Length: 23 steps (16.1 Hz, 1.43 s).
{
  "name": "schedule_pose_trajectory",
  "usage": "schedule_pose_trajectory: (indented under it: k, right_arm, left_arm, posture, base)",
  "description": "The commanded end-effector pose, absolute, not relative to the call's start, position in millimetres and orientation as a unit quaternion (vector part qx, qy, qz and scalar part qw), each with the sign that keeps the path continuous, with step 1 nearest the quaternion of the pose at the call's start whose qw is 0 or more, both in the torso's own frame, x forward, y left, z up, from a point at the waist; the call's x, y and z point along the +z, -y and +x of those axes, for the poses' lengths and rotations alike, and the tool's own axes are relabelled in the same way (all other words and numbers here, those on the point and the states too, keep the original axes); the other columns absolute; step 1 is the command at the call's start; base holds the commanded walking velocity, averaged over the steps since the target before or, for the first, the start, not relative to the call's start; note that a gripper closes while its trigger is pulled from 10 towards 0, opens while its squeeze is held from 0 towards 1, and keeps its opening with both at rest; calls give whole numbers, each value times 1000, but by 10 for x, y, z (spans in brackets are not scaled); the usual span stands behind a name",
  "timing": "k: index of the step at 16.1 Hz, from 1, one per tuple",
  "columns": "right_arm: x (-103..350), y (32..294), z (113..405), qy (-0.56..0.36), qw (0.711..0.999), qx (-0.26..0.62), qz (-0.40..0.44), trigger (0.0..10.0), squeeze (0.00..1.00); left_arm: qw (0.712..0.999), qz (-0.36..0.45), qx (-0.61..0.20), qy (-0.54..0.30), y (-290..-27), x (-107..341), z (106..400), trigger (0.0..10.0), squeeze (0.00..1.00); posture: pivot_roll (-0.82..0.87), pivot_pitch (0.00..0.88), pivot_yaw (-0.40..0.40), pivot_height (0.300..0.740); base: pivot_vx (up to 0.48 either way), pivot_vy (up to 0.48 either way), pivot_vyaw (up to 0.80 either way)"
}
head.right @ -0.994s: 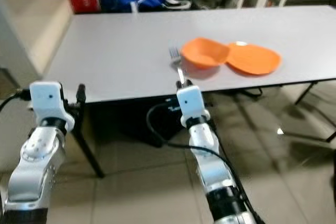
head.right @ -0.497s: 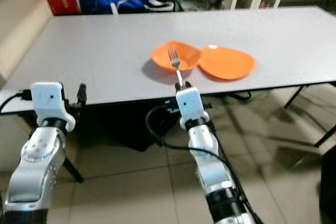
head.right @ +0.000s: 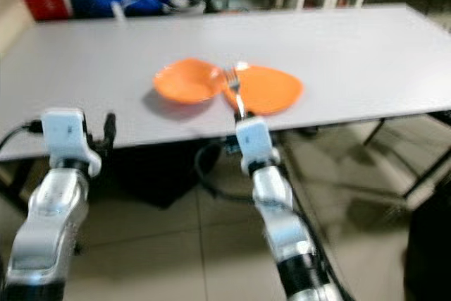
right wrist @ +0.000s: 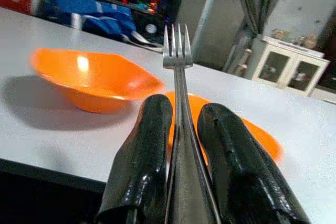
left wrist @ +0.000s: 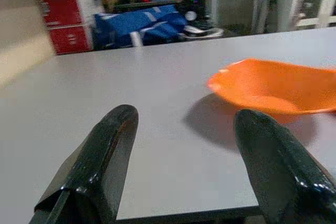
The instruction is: Setting the table
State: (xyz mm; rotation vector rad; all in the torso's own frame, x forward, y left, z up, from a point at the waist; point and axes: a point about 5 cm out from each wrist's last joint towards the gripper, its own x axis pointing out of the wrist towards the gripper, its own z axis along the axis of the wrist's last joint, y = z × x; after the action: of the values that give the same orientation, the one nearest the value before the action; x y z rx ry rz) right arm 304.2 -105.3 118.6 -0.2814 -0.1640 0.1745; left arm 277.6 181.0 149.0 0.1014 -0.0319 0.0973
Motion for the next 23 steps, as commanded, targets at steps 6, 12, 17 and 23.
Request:
schedule_pose_trajectory:
  k: [6, 12, 17, 23]
  right_arm:
    - [1230, 1127, 3055, 88, 983, 74, -144, 10000, 0]
    - [1240, 1132, 3069, 88, 983, 72, -143, 10000, 0]
    - [1248, 1124, 3082, 88, 983, 73, -141, 10000, 0]
    - [1236, 1101, 3073, 86, 984, 75, -139, 10000, 0]
  left_arm:
    - [997, 41, 62, 18, -1802, 1511, 2791, 10000, 0]
    - [997, 50, 58, 23, -1788, 1530, 2803, 10000, 0]
    - [997, 54, 45, 24, -1762, 1537, 2809, 10000, 0]
    - [998, 57, 34, 21, -1743, 1535, 2818, 10000, 0]
  posture:
    - [-56, 0, 48, 740]
    - [-57, 0, 49, 740]
    - [-55, 0, 49, 740]
    - [-57, 0, 55, 740]
  base:
    - [267, -294, 0]
    - [0, 0, 0]
    - [443, 0, 0]
    - [480, 0, 0]
